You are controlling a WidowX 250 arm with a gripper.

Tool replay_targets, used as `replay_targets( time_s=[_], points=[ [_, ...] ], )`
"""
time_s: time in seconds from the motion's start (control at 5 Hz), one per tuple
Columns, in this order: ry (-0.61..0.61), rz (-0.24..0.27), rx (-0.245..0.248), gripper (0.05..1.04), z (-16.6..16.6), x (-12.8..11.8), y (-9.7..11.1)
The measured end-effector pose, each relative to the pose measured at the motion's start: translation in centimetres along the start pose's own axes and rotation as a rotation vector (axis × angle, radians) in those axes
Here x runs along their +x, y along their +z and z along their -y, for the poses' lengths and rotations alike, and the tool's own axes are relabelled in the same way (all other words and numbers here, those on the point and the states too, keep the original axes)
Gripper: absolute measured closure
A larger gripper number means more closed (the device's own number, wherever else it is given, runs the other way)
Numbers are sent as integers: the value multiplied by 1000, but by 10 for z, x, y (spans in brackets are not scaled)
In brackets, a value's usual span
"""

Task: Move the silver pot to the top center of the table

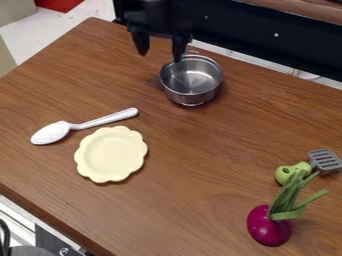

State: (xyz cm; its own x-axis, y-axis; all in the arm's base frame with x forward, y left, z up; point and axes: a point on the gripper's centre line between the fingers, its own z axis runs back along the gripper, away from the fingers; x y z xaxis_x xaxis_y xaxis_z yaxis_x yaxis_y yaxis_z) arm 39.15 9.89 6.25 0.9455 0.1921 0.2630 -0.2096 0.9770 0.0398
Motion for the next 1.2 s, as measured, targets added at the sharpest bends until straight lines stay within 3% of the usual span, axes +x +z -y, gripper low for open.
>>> replay_targets(
  time_s=[0.2, 0.4, 0.8, 1.2],
  points=[
    [4, -6, -23, 85, 3, -2, 12],
    [-51, -57, -45, 85, -3, -21, 18],
    [-203, -80, -56, 85, -7, -68, 24],
    [-287, -59, -59, 85, -18, -101, 24]
  ],
)
